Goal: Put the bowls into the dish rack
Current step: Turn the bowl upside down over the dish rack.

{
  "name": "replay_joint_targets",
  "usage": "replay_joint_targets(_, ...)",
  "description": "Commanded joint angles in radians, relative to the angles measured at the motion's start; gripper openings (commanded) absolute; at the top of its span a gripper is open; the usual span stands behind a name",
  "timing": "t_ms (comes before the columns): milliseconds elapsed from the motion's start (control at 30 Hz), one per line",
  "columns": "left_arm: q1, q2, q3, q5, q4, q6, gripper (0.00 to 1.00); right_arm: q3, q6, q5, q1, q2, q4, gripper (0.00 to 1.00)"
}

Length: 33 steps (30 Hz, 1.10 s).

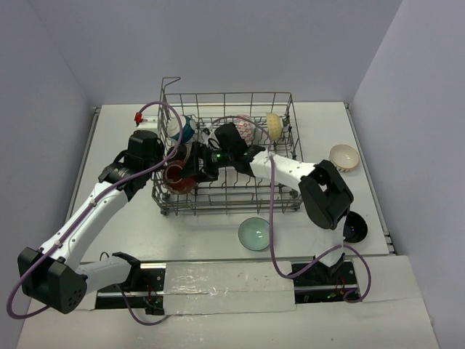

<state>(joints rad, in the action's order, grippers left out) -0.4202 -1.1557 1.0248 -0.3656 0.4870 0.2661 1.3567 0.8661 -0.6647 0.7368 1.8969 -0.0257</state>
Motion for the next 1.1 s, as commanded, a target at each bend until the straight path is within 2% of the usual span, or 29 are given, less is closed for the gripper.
replay_joint_targets(0, -0.029, -0.013, -0.002, 0.103, 0.048, -0.015, 0.0, 0.085, -0.009, 0.016, 0.009, -0.082, 0.06, 0.0)
replay_joint_targets(1067, -0.031, 0.01, 0.0, 0.119, 0.047, -0.015, 0.0, 0.219, -0.015, 0.16, 0.059, 0.045, -0.181, 0.0)
